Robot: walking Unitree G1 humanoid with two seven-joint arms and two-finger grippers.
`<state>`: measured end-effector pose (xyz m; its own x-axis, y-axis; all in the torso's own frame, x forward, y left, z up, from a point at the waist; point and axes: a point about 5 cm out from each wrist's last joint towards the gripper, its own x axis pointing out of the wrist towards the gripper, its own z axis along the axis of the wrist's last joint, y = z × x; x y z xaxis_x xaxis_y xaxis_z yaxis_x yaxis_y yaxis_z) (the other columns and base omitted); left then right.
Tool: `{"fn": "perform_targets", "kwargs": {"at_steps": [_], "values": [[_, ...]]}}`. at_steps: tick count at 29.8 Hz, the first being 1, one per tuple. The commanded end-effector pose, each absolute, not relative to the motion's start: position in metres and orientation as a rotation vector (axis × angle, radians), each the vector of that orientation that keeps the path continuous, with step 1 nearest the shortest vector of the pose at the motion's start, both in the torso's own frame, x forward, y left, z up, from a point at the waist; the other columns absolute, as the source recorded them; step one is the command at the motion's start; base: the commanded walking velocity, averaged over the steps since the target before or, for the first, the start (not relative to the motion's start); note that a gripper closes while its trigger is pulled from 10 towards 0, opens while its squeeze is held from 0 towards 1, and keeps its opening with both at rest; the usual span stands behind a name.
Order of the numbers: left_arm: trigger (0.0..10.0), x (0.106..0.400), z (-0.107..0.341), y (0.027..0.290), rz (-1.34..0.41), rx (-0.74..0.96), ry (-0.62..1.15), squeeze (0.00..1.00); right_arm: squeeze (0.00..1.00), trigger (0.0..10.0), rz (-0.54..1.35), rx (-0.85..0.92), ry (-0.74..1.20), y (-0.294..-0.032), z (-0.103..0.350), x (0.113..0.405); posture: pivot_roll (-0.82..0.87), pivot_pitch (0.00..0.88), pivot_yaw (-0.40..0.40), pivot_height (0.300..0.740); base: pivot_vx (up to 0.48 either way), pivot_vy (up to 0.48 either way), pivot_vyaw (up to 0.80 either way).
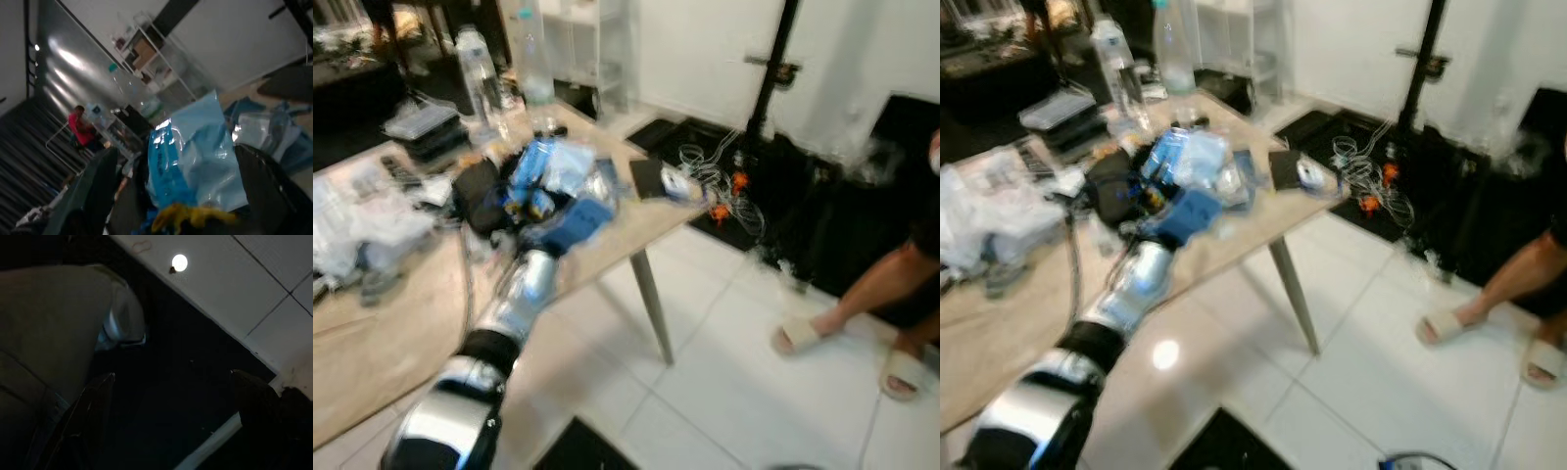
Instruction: Picking trash to rubbish bin
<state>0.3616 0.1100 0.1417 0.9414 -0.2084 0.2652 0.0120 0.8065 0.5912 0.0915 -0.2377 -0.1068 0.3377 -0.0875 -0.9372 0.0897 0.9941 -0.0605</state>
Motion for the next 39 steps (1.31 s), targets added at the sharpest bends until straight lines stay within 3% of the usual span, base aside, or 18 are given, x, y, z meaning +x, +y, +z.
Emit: {"fn": "perform_targets", "kwargs": {"at_steps": [1, 33, 39], "values": [[10.0, 0.3595, 0.1366, 0.1047, -0.164, 0.624, -0.319, 0.0, 0.0, 10.0, -0.122, 0.0, 1.232, -0.2379, -0.1076, 0.088, -0.1, 0.026, 0.057, 0.74, 0.0, 0.0, 0.0], [10.0, 0.3609, 0.1381, 0.0994, -0.183, 0.599, -0.325, 0.0, 0.0, 10.0, -0.12, 0.011, 1.21, -0.2362, -0.1064, 0.0944, -0.11, 0.045, 0.048, 0.74, 0.292, 0.0, 0.0], [10.0, 0.36, 0.1371, 0.0976, -0.205, 0.591, -0.324, 0.0, 0.0, 10.0, -0.117, 0.008, 1.207, -0.2364, -0.106, 0.0958, -0.11, 0.044, 0.047, 0.74, 0.0, 0.0, 0.0]]}}
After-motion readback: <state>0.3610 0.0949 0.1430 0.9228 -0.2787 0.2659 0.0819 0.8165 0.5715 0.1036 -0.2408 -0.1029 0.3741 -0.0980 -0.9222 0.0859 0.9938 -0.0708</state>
